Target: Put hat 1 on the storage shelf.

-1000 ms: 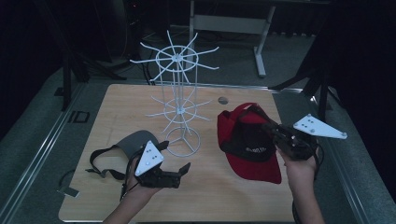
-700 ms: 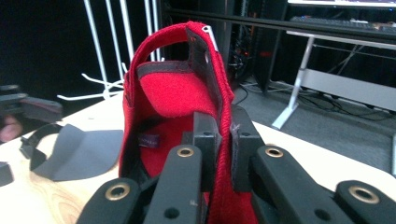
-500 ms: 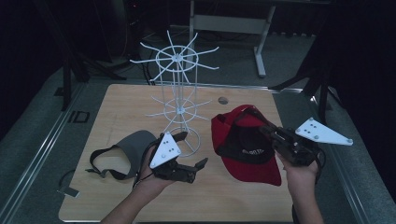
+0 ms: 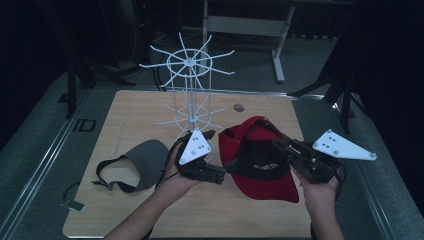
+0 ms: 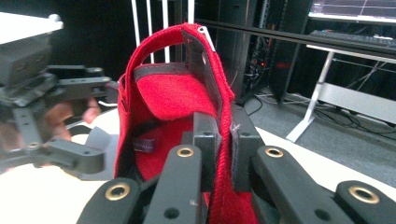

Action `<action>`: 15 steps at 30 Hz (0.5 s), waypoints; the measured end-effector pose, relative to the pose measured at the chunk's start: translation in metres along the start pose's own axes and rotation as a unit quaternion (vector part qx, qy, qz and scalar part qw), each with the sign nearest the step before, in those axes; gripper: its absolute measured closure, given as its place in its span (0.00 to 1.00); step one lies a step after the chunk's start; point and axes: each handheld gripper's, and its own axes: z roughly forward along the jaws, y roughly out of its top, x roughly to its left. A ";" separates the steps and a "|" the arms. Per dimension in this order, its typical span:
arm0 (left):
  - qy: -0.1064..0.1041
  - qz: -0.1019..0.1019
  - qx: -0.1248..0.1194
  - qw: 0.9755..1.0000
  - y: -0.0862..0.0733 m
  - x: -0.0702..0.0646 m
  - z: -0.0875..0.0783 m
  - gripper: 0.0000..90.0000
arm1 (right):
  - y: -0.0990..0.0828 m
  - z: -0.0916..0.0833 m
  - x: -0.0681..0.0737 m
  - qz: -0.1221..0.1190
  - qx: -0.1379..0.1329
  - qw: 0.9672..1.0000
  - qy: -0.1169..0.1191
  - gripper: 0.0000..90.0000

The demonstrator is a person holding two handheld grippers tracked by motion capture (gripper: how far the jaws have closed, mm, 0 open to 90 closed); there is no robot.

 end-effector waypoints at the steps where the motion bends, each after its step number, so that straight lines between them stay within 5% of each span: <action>1: 0.002 -0.002 0.001 1.000 0.002 0.000 0.003 0.06 | 0.000 0.000 0.001 0.000 -0.001 1.000 0.002 0.94; 9: 0.027 0.005 0.007 1.000 0.014 -0.002 0.017 0.18 | 0.002 0.002 0.004 -0.003 0.000 1.000 0.010 0.94; 15: 0.035 0.017 0.004 0.999 0.018 -0.006 0.020 0.48 | 0.000 0.003 0.004 0.000 0.000 1.000 0.014 0.94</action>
